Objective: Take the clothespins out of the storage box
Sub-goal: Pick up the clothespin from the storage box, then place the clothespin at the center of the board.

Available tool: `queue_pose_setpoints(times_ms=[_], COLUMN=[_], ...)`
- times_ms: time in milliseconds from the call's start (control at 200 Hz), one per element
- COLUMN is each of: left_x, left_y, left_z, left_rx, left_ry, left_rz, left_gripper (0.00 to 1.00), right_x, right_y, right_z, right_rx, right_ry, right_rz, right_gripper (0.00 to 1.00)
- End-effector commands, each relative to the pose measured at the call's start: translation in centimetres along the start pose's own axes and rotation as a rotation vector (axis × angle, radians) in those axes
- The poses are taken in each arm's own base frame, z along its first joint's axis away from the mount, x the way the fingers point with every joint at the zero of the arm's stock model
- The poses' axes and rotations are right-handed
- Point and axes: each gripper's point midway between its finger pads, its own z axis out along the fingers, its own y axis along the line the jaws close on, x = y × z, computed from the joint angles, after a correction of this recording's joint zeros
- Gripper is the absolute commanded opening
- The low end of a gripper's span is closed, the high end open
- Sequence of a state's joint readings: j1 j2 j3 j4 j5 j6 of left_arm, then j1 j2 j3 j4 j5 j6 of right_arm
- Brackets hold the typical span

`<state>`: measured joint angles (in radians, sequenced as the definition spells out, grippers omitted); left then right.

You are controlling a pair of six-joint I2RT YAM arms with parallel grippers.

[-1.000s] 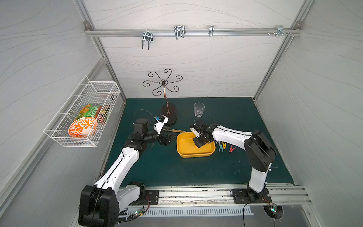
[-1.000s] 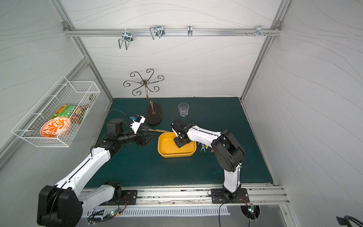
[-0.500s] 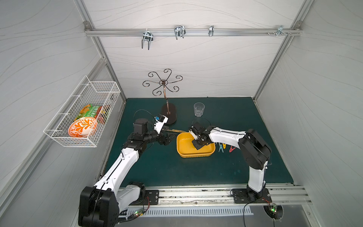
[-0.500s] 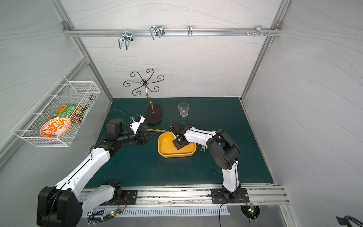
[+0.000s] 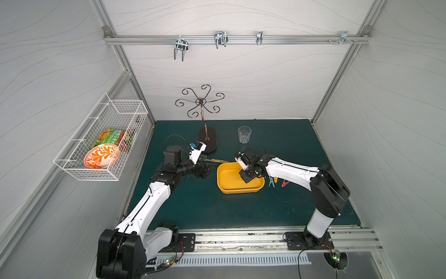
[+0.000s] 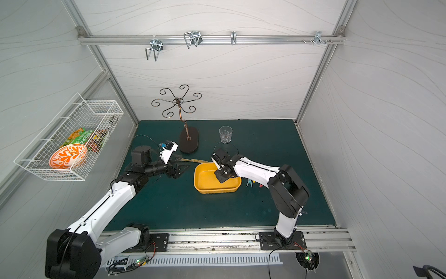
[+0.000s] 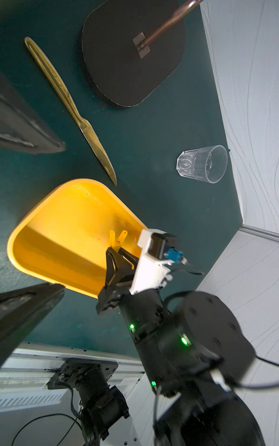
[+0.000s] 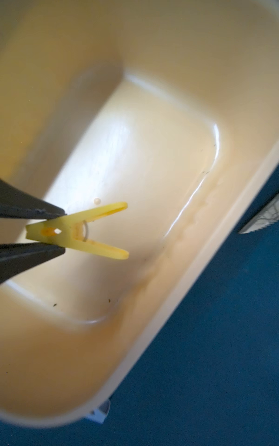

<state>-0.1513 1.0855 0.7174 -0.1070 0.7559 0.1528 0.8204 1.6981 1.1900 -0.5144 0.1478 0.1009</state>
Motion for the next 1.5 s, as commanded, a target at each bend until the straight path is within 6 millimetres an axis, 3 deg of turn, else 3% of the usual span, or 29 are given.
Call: queue_pose_setpoints(times_ms=[0,270,470,690,995,1255,1491], left_x=[-0.7,-0.7,-0.7,-0.3,0.3,1.0,0.6], left_y=[-0.2,0.1,0.5,1.0,1.9,3.2,5.3], left_z=[-0.1,-0.1,-0.1,-0.2,-0.3,-0.4,-0.8], left_rx=[-0.003,-0.023,-0.04,-0.077,-0.128,-0.186,-0.295], left_ry=[-0.028,-0.027,-0.028,-0.027,-0.02,-0.022,-0.062], left_rz=[0.04,0.044,0.04,0.037,0.024,-0.014,-0.023], left_gripper=[0.87,0.87,0.88,0.89,0.9,0.92,0.94], right_x=[-0.1,-0.1,2.5,4.5,6.9,8.0,5.7], right_y=[-2.2,-10.9,-15.2,-16.4,-17.2,-17.3,-17.5], right_z=[-2.5,-5.3,-3.6,0.2,3.5,3.8,1.2], right_rx=[0.026,0.161,0.172,0.136,0.16,0.155,0.124], right_ry=[-0.026,-0.065,0.014,0.103,0.179,0.193,0.114], right_rz=[0.07,0.334,0.509,0.584,0.594,0.615,0.584], right_gripper=[0.05,0.05,0.05,0.05,0.08,0.2,0.47])
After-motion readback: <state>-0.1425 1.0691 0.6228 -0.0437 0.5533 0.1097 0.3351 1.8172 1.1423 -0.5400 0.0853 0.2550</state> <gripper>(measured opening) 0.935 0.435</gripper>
